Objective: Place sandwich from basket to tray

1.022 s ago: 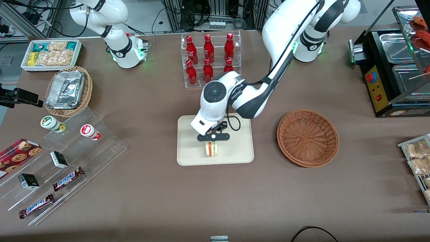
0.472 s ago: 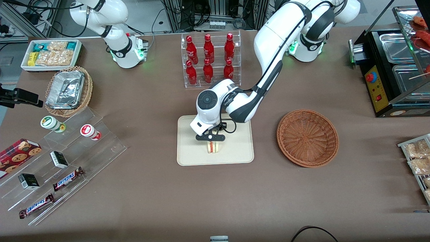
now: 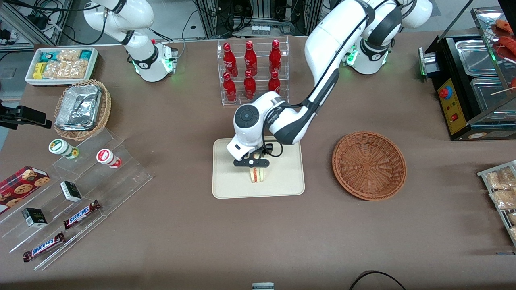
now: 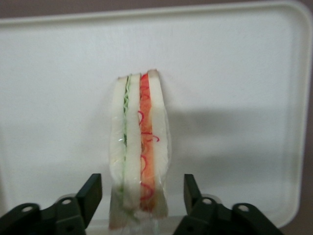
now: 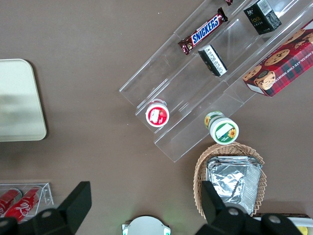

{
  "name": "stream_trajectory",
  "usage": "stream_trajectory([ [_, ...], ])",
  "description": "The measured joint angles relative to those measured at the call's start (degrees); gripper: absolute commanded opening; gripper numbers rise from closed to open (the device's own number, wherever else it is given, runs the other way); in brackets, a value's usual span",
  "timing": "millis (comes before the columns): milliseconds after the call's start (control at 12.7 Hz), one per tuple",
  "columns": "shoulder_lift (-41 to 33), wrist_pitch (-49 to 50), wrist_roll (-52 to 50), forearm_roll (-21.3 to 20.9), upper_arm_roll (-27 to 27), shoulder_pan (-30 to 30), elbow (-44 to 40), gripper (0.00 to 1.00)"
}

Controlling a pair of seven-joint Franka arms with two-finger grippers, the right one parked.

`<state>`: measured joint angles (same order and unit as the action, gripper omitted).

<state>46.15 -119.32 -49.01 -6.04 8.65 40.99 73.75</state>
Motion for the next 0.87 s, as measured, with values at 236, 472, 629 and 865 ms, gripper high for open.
stream_trajectory([
  [236,-7.69,4.47,-0.83,2.23,-0.58,-2.72,-0.94,1.00],
  [472,-16.02,13.08,-0.83,3.56,-0.90,-7.80,-0.88,1.00],
  [629,-20.76,19.20,-0.64,3.51,-1.09,-12.09,-0.61,1.00],
  [865,-28.07,22.12,3.99,3.41,-1.39,-19.36,3.45,1.00],
])
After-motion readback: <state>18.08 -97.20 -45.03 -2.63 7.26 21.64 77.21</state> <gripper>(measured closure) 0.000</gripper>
